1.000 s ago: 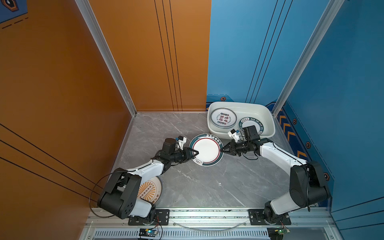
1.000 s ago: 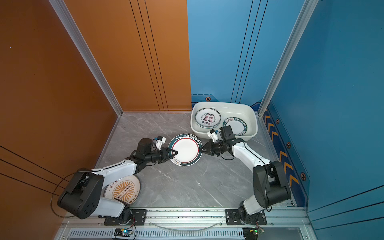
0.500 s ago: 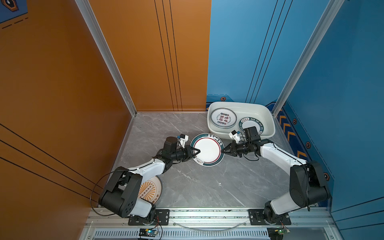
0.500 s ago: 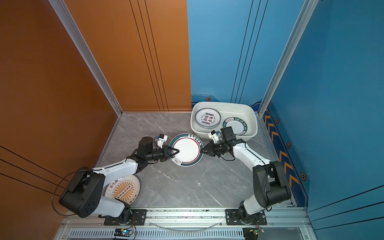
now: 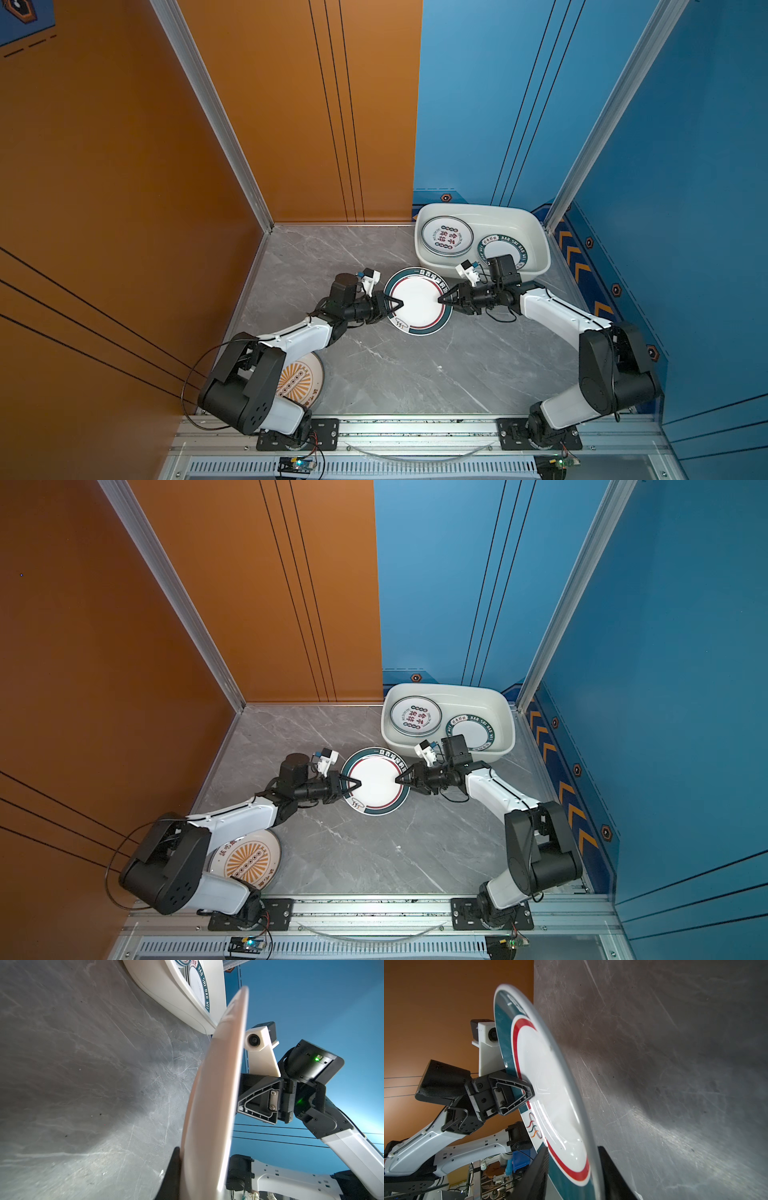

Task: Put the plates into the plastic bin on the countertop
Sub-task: 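Grasp the tilted plate rim with the left gripper while the right holds it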

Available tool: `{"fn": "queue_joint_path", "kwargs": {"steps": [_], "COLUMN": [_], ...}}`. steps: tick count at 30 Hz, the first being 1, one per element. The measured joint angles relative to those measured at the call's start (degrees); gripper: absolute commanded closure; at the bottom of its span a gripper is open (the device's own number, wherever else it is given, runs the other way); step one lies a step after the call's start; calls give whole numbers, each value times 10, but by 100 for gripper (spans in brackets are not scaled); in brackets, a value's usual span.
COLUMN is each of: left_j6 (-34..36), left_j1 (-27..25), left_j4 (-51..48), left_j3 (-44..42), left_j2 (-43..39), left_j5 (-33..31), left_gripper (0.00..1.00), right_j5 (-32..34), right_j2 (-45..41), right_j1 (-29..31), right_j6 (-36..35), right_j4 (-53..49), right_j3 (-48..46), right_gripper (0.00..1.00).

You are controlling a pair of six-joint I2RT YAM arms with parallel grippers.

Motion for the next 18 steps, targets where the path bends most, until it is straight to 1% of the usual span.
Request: {"fn": "queue_joint_path", "kwargs": {"steps": [3, 10, 12, 15, 17, 18], "left_j6": [0, -1, -12, -28, -26, -21], "left_j1": [-4, -16, -14, -11, -11, -12], "left_j4": [0, 2, 2, 6, 5, 4], "left_j3": [7, 13, 14, 17, 22, 23], "left_j2": [0, 0, 2, 5, 9, 12], "left_j5": [0, -2, -2, 2, -2, -4], "left_gripper": [91, 91, 90, 85, 79, 75], "right_j5": [-1, -3, -9, -23, -28, -27], "right_j2": [0, 8, 9, 9, 9, 8], "right_j1": [3, 7, 6, 1, -1, 0], "right_j6": [9, 35, 36, 38, 44, 49], "right_j4": [21, 66, 80, 101, 108, 111], "right_j3": [-4, -18, -19, -20, -20, -20], "right_gripper": [65, 83, 89, 97, 100, 100]}}
